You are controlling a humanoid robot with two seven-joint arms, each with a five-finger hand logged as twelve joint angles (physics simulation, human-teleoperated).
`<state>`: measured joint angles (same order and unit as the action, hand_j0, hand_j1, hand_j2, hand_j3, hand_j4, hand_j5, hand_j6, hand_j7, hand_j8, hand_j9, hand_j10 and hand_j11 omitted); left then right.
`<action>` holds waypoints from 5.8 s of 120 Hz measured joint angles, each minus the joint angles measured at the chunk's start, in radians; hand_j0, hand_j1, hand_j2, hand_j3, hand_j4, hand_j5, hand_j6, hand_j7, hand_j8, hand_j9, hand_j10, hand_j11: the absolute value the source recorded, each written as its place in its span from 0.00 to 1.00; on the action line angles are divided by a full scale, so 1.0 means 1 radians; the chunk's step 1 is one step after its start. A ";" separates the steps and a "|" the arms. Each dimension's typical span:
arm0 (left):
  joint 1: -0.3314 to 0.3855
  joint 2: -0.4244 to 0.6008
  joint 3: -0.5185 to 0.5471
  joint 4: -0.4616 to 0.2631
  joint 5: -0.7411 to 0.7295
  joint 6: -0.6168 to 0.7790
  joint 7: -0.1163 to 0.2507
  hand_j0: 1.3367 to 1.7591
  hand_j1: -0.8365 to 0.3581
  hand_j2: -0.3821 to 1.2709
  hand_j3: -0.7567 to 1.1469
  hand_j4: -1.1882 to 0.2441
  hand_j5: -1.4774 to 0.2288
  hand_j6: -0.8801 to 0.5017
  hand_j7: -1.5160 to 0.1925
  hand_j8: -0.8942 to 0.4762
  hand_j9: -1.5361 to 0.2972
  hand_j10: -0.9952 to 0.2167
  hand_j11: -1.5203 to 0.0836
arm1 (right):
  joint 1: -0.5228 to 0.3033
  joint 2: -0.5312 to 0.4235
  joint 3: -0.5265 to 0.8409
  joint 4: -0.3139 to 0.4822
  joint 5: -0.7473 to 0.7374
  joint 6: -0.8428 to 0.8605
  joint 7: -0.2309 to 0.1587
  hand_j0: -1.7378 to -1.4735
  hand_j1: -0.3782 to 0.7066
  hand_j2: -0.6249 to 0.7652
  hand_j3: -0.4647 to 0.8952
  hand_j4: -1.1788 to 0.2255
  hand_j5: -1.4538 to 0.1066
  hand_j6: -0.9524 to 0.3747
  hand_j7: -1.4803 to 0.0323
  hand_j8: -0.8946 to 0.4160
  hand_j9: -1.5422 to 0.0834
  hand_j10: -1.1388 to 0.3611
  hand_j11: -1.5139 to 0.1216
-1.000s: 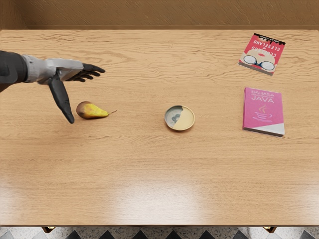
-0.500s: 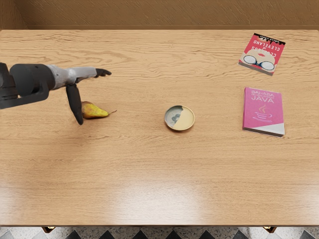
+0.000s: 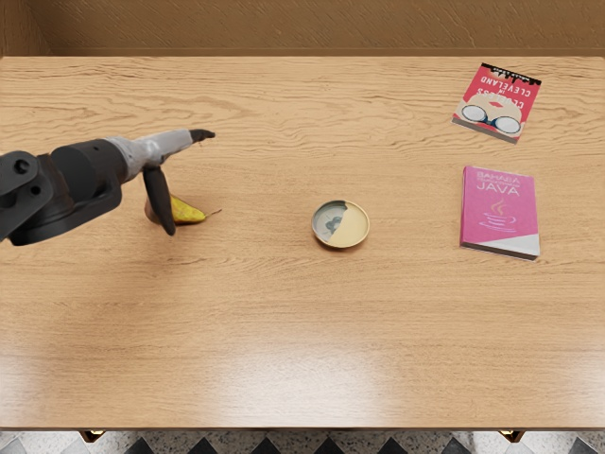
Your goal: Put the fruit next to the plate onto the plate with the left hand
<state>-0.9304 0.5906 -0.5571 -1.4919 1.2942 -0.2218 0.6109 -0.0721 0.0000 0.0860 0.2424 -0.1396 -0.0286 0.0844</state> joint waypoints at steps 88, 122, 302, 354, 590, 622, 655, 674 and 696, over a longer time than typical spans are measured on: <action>0.009 -0.041 0.134 0.083 0.057 0.147 0.000 0.76 0.77 0.26 0.40 0.67 0.69 0.47 0.72 0.49 0.68 0.63 0.77 | 0.000 0.000 0.000 0.000 0.000 0.000 0.000 0.30 0.04 0.45 0.34 0.83 0.92 0.71 0.97 0.67 0.94 0.75 0.91; 0.010 -0.037 0.144 0.122 0.057 0.148 0.000 0.76 0.69 0.27 0.40 0.62 0.64 0.41 0.66 0.43 0.62 0.57 0.70 | 0.000 0.000 0.000 0.000 0.000 0.000 0.000 0.30 0.04 0.45 0.34 0.83 0.92 0.71 0.97 0.67 0.94 0.75 0.91; 0.027 -0.046 0.262 0.172 0.056 0.353 0.000 0.76 0.57 0.29 0.40 0.53 0.54 0.33 0.56 0.34 0.54 0.47 0.60 | 0.000 0.000 0.000 0.000 0.000 0.000 0.000 0.30 0.04 0.45 0.34 0.83 0.92 0.71 0.97 0.67 0.94 0.75 0.91; 0.033 -0.069 0.283 0.173 0.056 0.354 0.000 0.76 0.50 0.29 0.40 0.48 0.49 0.28 0.51 0.29 0.49 0.41 0.55 | 0.000 0.000 0.000 0.000 0.000 0.000 0.000 0.30 0.04 0.45 0.34 0.83 0.92 0.71 0.97 0.67 0.94 0.75 0.91; -0.162 -0.320 0.090 0.173 -0.573 0.161 0.000 0.75 0.45 0.31 0.40 0.49 0.31 0.40 0.35 0.39 0.35 0.33 0.39 | 0.000 0.000 0.000 0.000 0.000 0.000 0.000 0.30 0.04 0.45 0.34 0.83 0.92 0.71 0.97 0.67 0.94 0.75 0.91; -0.151 -0.375 0.094 0.191 -0.569 0.161 0.000 0.75 0.45 0.31 0.40 0.48 0.32 0.39 0.36 0.38 0.36 0.33 0.39 | 0.000 0.000 0.000 0.000 0.000 0.000 0.000 0.30 0.04 0.45 0.34 0.83 0.92 0.71 0.97 0.67 0.94 0.75 0.91; -0.158 -0.378 0.096 0.200 -0.562 0.163 0.000 0.75 0.63 0.28 0.40 0.58 0.52 0.45 0.55 0.45 0.53 0.49 0.59 | 0.000 0.000 0.000 0.000 0.000 0.001 0.000 0.30 0.04 0.45 0.34 0.83 0.92 0.71 0.97 0.67 0.94 0.75 0.91; -0.164 -0.376 0.087 0.200 -0.560 0.163 0.000 0.76 0.82 0.26 0.40 0.71 0.70 0.54 0.73 0.55 0.69 0.66 0.78 | -0.001 0.000 0.000 0.000 0.000 0.000 0.000 0.30 0.04 0.45 0.34 0.83 0.92 0.71 0.97 0.67 0.94 0.75 0.91; -0.159 -0.335 -0.048 0.200 -0.616 0.054 0.000 0.76 0.92 0.24 0.40 0.78 0.79 0.59 0.82 0.61 0.77 0.75 0.87 | 0.000 0.000 0.000 0.000 0.000 0.000 0.000 0.30 0.04 0.45 0.34 0.83 0.92 0.71 0.97 0.67 0.94 0.75 0.91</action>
<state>-1.0897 0.2554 -0.6046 -1.2915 0.6786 -0.1675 0.6109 -0.0723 0.0000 0.0859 0.2424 -0.1396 -0.0284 0.0844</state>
